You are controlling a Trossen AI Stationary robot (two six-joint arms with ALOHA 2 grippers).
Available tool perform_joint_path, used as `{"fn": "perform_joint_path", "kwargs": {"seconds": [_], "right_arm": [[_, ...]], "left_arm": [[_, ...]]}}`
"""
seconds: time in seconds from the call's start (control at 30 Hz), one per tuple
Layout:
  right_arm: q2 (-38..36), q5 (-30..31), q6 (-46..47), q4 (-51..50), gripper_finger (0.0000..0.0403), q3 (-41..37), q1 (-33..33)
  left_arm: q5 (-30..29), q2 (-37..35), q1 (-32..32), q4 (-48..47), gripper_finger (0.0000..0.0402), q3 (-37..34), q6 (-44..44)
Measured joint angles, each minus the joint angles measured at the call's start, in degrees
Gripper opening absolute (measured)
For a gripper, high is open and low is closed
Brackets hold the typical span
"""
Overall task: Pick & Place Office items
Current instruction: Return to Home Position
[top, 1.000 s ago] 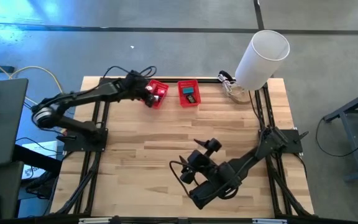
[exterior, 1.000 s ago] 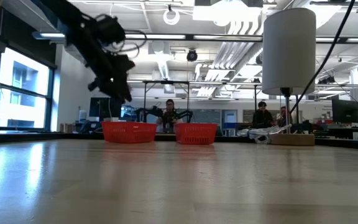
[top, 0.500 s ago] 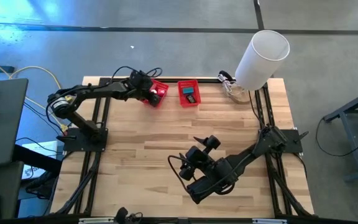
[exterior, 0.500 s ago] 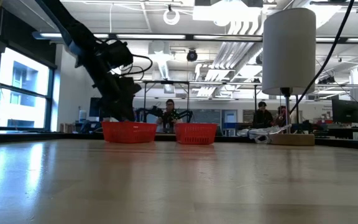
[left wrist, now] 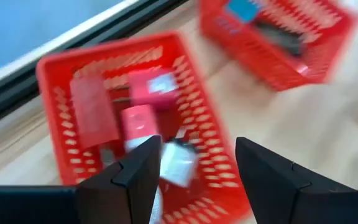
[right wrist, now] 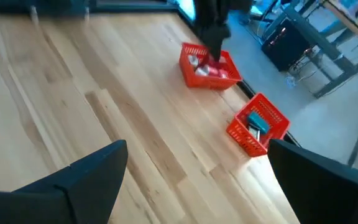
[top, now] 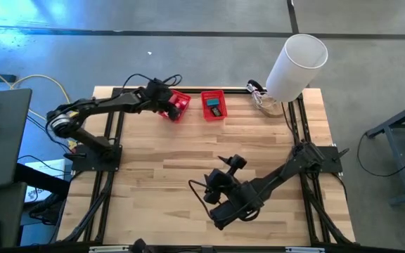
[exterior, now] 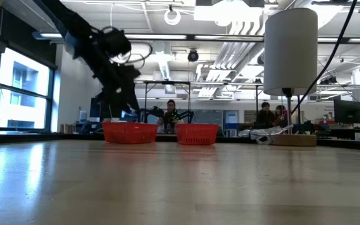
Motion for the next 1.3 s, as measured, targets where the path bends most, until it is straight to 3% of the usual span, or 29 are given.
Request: {"fn": "perform_joint_path", "kwargs": {"seconds": [0.17,0.3,0.47,0.6,0.67,0.8,0.93,1.3], "right_arm": [[0.0,-9.33,-2.28,1.53,0.0358,-1.06,-3.42],[0.0,-16.08,-3.18,2.29,0.0305,-1.04,-6.12],[0.0,-19.5,-7.48,5.05,0.0184,-1.04,-8.41],[0.0,-21.43,-15.04,9.96,0.0058,-1.04,-9.36],[-0.02,-21.26,-18.68,11.19,0.0017,-1.03,-9.37],[-1.85,-20.57,-21.04,8.72,0.0007,-1.02,-8.81],[-5.48,-16.1,-21.42,4.11,0.0003,-0.94,-8.15],[-9.7,-17.75,-28.88,3.64,0.0002,-0.93,-8.5]], "left_arm": [[-0.08,-8.53,-3.91,-5.5,0.0202,0.02,1.74],[-1.04,-16.33,-8.6,-12.4,0.0199,0.04,1.68],[-8.83,-23.63,-16.06,-19.96,0.0171,0.04,-1.15],[-13.2,-27.95,-22.17,-24.81,0.0115,0.04,-3.56],[-15.06,-29.75,-25.32,-27.29,0.0079,0.02,-5.29],[-21.25,-34.0,-31.24,-31.65,0.0011,0.02,-8.0],[-27.5,-39.2,-35.48,-33.21,0.0003,0.01,-9.7],[-29.16,-53.1,-37.02,-33.09,0.0001,-3.5,-7.63]]}}
